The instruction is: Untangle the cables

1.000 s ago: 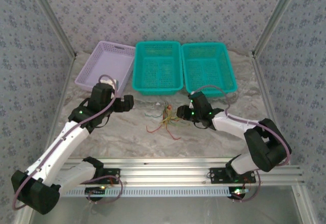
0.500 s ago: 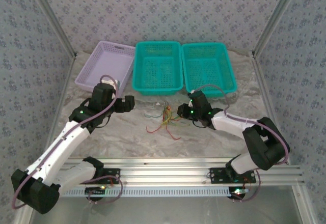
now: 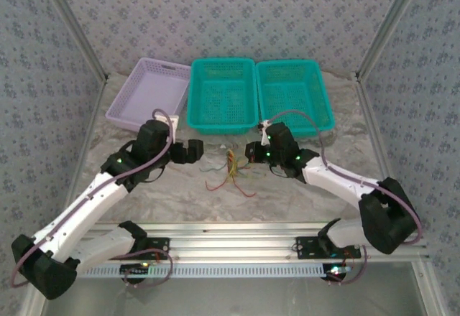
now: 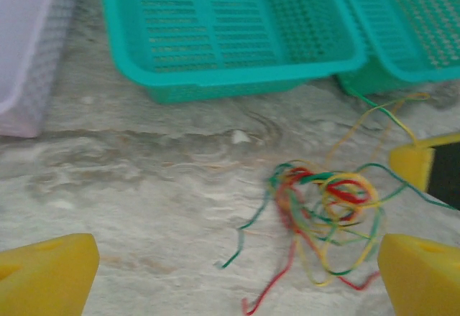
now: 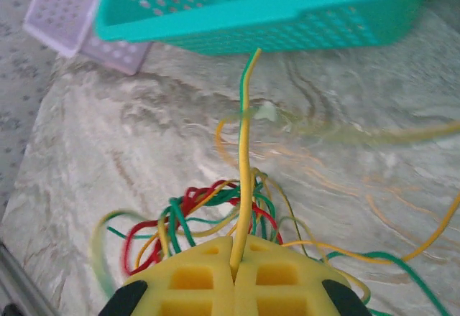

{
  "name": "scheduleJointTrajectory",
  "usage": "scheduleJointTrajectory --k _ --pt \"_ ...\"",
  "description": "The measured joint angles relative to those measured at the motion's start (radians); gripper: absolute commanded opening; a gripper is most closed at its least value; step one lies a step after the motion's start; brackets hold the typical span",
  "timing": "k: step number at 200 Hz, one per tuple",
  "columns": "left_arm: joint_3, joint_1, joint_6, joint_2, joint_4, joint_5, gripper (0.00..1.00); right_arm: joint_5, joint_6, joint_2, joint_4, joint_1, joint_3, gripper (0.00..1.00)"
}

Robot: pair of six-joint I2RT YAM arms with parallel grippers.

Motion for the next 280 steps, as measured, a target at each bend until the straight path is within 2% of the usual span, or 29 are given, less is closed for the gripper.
scheduleJointTrajectory --k 52,104,160,189,229,255,280 --pt "-0.019 -0.074 -0.059 0.007 0.092 0.079 1.00 -0.058 -0.085 -0.113 -0.044 0.018 0.056 0.00" --pt "-0.082 -0.153 -0.085 0.026 0.153 0.106 1.00 -0.054 -0.139 -0.177 -0.112 0.022 0.111 0.00" --pt "-0.143 -0.250 -0.105 0.086 0.214 0.098 1.00 -0.075 -0.167 -0.193 -0.098 0.022 0.112 0.00" --pt "-0.214 -0.241 -0.165 0.016 0.285 0.043 1.00 -0.123 -0.193 -0.210 -0.075 0.022 0.112 0.00" --pt "-0.394 -0.158 -0.307 -0.251 0.454 0.021 1.00 -0.154 -0.206 -0.237 -0.036 0.005 0.094 0.00" --pt "-0.394 -0.145 -0.336 -0.249 0.524 0.075 1.00 -0.146 -0.180 -0.245 -0.019 -0.023 0.079 0.00" --pt "-0.395 -0.169 -0.333 -0.195 0.536 0.125 1.00 -0.123 -0.142 -0.257 -0.014 -0.045 0.080 0.00"
